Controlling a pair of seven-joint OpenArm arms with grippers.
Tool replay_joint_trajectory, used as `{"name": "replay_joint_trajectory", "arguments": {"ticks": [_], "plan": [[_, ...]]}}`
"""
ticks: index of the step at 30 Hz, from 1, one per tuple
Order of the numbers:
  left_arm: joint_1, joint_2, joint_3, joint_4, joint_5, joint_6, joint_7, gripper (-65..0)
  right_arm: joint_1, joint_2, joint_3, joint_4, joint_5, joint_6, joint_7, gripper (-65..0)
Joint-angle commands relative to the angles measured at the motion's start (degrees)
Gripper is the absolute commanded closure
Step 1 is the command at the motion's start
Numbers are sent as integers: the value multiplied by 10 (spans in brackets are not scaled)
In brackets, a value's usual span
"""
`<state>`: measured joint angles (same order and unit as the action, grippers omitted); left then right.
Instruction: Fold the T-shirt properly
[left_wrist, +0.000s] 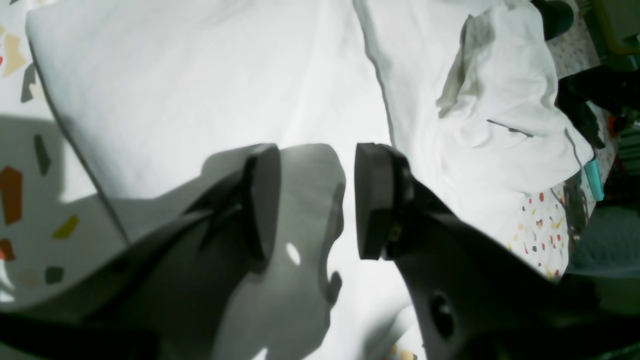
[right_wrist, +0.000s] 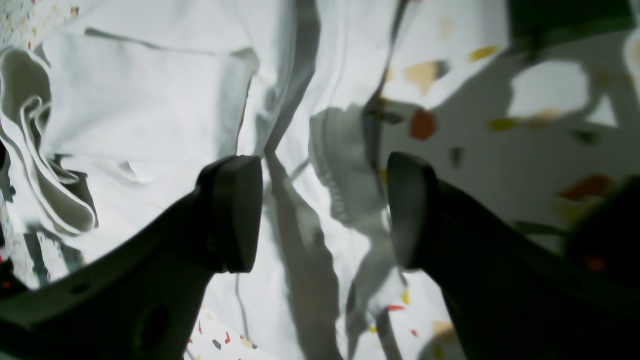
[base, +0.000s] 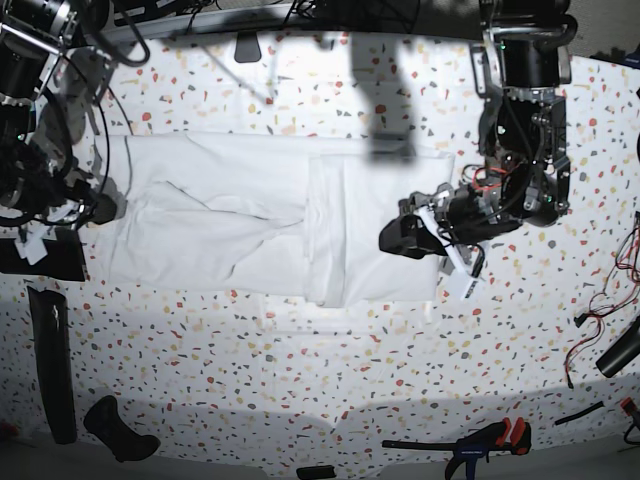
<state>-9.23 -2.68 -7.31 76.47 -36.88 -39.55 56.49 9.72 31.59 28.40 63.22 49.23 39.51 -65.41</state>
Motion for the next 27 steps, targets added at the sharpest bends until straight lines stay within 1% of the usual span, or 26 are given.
{"name": "replay_joint_trajectory", "arguments": {"ticks": [1, 5, 10, 16, 18, 21, 22, 23, 27], "plan": [[-11, 0, 4, 10, -8, -4, -11, -241, 11, 13, -9, -1, 9, 5, 6, -386], [-11, 0, 19, 10, -8, -4, -11, -241, 11, 12, -40, -22, 9, 5, 31, -386], [-11, 0, 45, 10, -7, -4, -11, -241, 11, 3, -49, -23, 9, 5, 35, -386], [-11, 0, 68, 10, -6, -4, -11, -241, 11, -36, -49, -23, 9, 5, 31, -385], [-11, -1, 68, 10, -6, -4, -11, -241, 11, -49, -49, -23, 9, 5, 23, -385], [-11, -1, 68, 10, -5, -4, -11, -241, 11, -59, -49, -23, 8, 5, 11, -382], [-11, 0, 68, 10, -5, -4, -11, -241, 11, -61, -49, -23, 7, 5, 9, -359], [-11, -1, 68, 10, -5, -4, -11, -241, 11, -61, -49, -23, 7, 5, 6, -318], [-11, 0, 68, 10, -5, -4, -11, -241, 11, -60, -49, -23, 7, 5, -4, -92]]}}
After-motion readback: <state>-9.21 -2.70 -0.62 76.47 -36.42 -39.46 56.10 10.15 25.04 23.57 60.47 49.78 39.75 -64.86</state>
